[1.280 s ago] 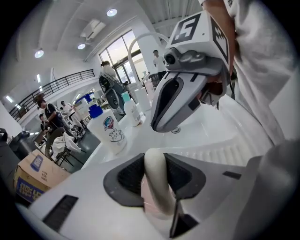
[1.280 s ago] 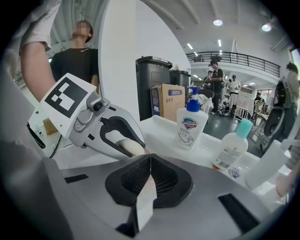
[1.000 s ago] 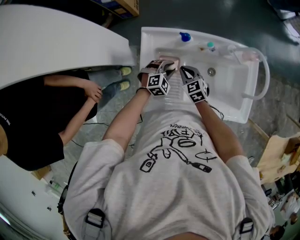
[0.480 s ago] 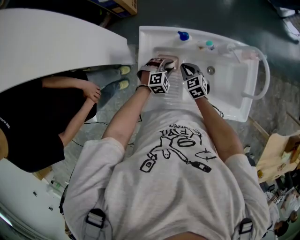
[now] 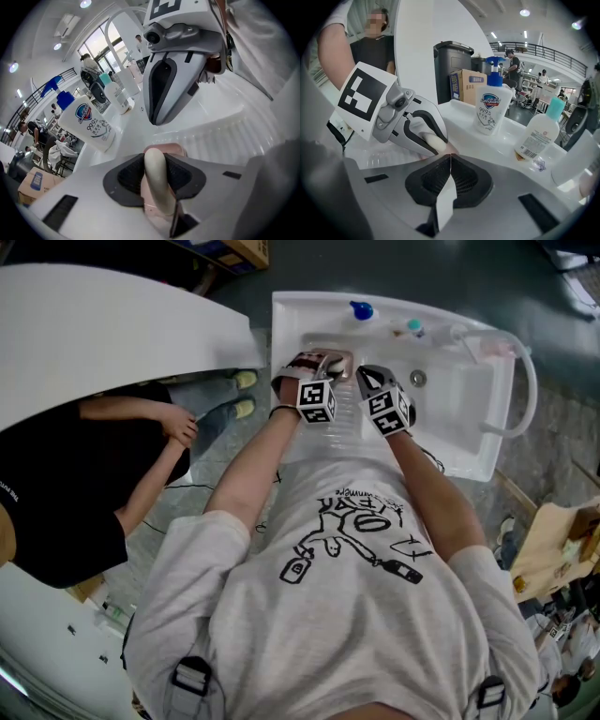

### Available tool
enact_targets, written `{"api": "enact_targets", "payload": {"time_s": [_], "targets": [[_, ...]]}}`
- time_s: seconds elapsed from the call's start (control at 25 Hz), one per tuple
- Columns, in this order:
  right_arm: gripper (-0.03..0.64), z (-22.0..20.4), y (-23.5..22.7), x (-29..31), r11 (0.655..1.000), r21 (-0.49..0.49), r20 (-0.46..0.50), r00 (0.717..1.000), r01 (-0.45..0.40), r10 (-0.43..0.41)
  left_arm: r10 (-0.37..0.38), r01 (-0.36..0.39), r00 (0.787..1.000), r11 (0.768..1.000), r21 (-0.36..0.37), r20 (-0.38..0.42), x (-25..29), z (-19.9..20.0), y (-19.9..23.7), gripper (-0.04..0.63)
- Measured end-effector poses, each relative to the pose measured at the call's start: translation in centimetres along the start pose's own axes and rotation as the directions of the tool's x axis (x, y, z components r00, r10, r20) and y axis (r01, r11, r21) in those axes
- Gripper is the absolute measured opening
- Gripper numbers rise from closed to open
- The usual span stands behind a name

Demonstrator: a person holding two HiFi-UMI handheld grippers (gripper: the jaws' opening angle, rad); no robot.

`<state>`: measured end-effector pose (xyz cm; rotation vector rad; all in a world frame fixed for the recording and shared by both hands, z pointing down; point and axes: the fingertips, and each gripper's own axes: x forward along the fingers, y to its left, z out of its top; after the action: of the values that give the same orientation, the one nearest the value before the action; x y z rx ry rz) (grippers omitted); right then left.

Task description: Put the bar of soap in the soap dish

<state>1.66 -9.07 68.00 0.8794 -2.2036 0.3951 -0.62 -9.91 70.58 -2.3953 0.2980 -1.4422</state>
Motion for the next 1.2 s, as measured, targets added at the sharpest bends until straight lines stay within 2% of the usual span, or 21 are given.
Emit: {"api": "enact_targets", "payload": {"time_s": [0.28, 0.8, 1.08, 1.2], "targets": [[0.023, -0.1, -0.1, 0.0, 1.0, -0.004, 0.002, 1.0, -0.008, 0.008, 0.007, -0.004, 0.999, 0.998, 0.06, -0.041, 1.0, -0.1, -0.1, 0.126], [0.023, -0.2, 0.2, -0.1, 1.0, -0.009, -0.007, 1.0, -0.022, 0.022, -0.059, 0.061, 0.996, 0.998, 0.026, -0.072, 1.3, 0.2, -0.9, 0.127], [0.023, -0.8, 0.4, 0.0, 1.0, -0.007, -0.013, 1.0, -0.026, 0.026, -0.04, 0.042, 0.997, 0.999, 0.024, -0.067, 1.6, 0.1, -1.1, 0.132], [0.023, -0.9, 0.4, 0.0, 1.0, -0.006, -0.015, 1.0, -0.025, 0.025, -0.056, 0.057, 0.997, 0.998, 0.017, -0.057, 1.5, 0.6, -1.2, 0.132]]}}
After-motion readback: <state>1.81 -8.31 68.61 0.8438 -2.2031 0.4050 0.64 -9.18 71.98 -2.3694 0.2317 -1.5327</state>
